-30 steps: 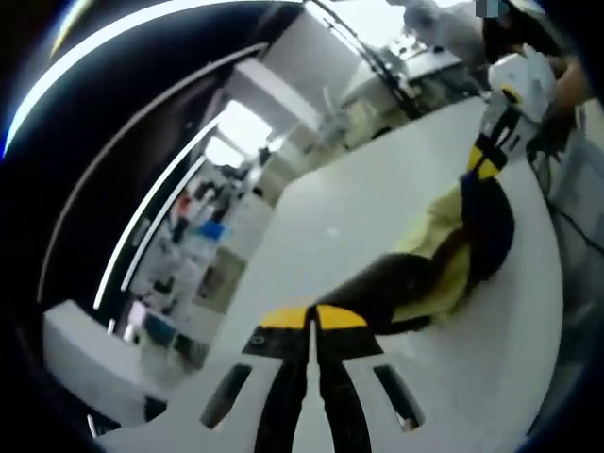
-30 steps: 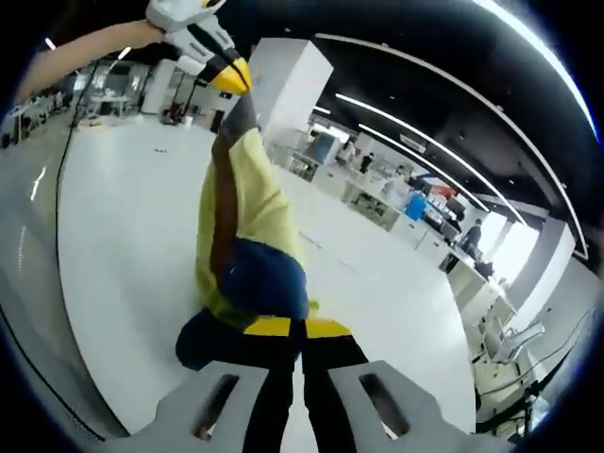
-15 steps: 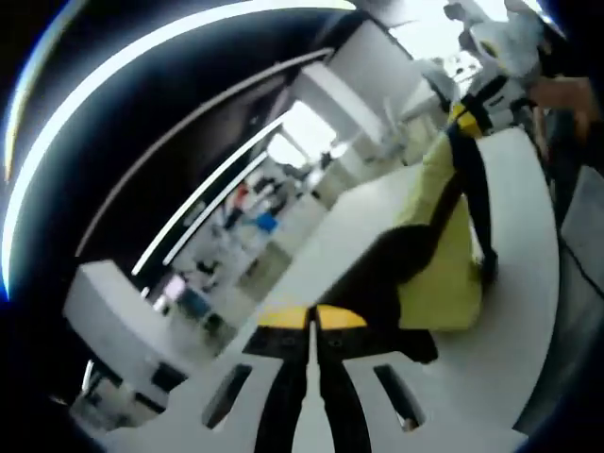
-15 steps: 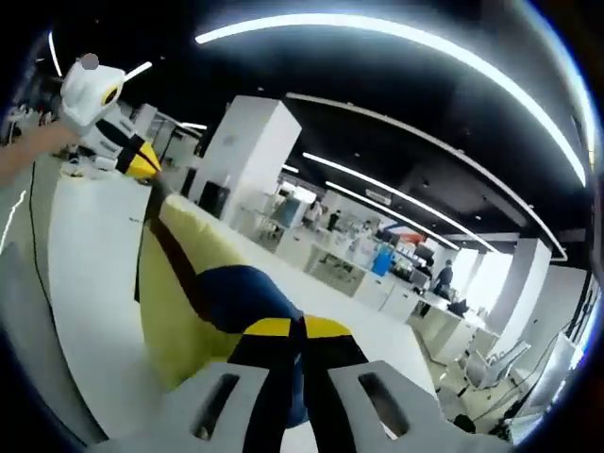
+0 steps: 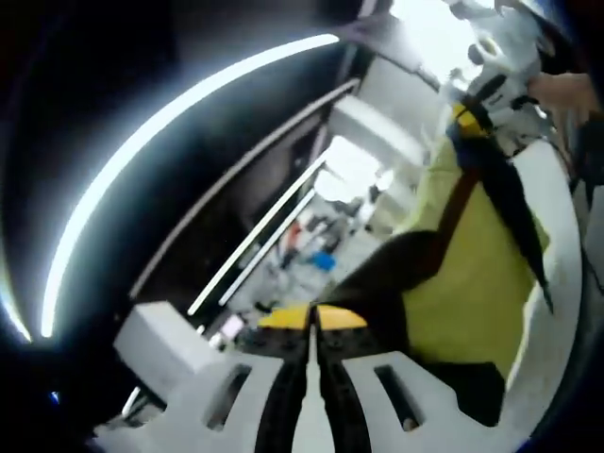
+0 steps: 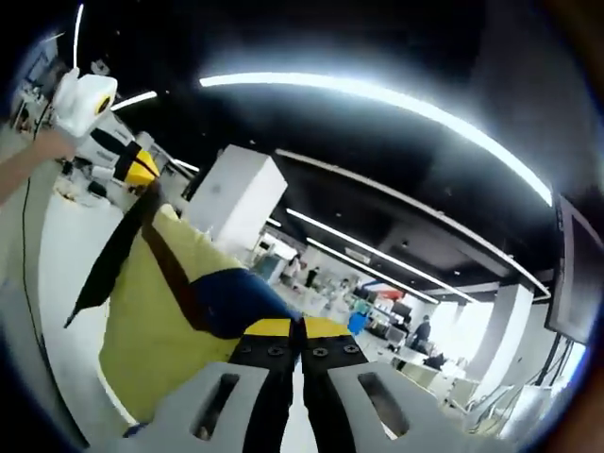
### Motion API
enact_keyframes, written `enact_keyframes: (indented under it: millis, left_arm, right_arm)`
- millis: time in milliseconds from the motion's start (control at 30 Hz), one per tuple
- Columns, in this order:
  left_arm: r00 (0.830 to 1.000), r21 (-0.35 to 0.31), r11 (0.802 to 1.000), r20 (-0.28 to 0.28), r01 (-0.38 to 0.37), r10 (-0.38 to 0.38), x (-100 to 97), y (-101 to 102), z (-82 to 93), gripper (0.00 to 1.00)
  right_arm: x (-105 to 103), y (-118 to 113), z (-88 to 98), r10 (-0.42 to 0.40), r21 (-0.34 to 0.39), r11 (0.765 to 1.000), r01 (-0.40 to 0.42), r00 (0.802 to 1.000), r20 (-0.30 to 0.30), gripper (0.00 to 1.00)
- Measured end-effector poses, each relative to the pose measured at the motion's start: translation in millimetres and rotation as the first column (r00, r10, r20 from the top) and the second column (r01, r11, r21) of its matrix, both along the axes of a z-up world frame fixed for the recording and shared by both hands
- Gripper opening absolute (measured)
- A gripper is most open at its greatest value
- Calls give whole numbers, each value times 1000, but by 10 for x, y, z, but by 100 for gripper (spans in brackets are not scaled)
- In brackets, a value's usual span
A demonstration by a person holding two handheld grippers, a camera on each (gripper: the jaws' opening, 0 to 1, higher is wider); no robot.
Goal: Fold the garment on the visible template until the final outline fits inside the template.
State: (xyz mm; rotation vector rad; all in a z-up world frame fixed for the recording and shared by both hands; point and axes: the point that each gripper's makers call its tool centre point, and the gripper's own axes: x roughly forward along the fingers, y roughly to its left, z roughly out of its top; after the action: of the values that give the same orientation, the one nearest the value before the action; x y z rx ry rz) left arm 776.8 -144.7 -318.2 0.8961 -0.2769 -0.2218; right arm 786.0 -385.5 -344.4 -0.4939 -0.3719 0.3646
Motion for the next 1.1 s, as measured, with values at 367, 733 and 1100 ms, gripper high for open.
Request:
enact_keyframes:
  millis: [367, 733, 1100]
  left_arm:
    - [997, 19, 1000, 77, -13, 11, -358, 5, 219, 0]
    - [998, 25, 999, 41, -49, 48, -641, 57, 74, 0]
    - [990, 61, 995, -112, -77, 84, -452, 135, -441, 0]
  right_arm:
    - [-358, -14, 364, 24, 11, 1000, -25, 993, 117, 1]
    - [-525, 20, 188, 46, 2, 999, -47, 995, 84, 1]
    - [-333, 109, -271, 62, -10, 998, -63, 997, -36, 1]
